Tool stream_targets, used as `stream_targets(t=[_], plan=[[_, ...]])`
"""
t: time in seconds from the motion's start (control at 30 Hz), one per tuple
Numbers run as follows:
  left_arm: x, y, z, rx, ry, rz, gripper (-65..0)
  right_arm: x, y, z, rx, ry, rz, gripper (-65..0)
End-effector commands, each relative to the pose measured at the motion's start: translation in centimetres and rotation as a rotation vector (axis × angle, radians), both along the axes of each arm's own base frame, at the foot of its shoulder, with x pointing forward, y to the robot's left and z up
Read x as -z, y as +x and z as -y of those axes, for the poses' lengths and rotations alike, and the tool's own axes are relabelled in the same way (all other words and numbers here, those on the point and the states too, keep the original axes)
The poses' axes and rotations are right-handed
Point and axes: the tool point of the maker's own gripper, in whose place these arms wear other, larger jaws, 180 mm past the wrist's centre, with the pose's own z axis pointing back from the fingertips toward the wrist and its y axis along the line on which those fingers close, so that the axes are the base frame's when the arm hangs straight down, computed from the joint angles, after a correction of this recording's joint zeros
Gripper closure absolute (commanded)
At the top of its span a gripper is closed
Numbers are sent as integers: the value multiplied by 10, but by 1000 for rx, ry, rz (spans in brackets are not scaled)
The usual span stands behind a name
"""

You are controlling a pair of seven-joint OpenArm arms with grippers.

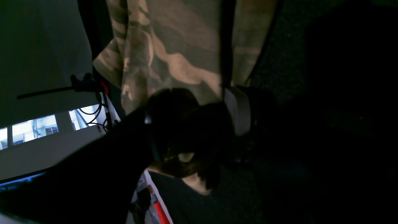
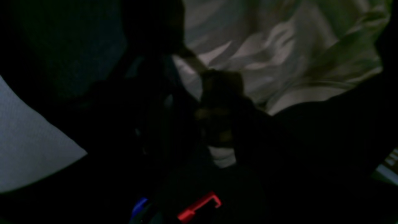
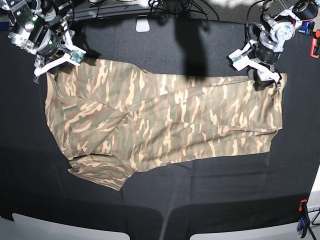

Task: Layout the t-shirt on the table in an organized manner, then fold the t-shirt properly
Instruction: 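Hold the shirt's edge with both grippers and stretch it taut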

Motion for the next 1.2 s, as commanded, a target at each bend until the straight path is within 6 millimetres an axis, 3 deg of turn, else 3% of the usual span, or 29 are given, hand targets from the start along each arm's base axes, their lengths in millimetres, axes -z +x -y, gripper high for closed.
stream_targets(t=[0.0,0.1,0.4,0.53,0.63,0.73,0.87,1.03,1.17], plan=[[-5,3,-7,-9,17,13,-249,-1,5,7,-14,-31,15,-277],[-5,3,-7,-9,17,13,-249,10,1,19,-28,-94,4,-277],[-5,3,-7,-9,17,13,-249,-4,49,25,6,-151,187,-277],[-5,3,-7,-10,17,13,-249,12,36,26,6,-125,91,-277],[-5,3,-7,-9,17,13,-249,22,20,15,-28,-81,4,-277],[-5,3,-7,-9,17,13,-249,25,15,5,-43,-57,-11,-277],[-5,3,-7,-9,17,13,-249,26,13,7,-43,-71,-19,-270],[-5,3,-7,-9,17,13,-249,23,21,11,-10,-82,27,-2],[-5,3,-7,-9,18,13,-231,14,34,27,13,-172,113,0]])
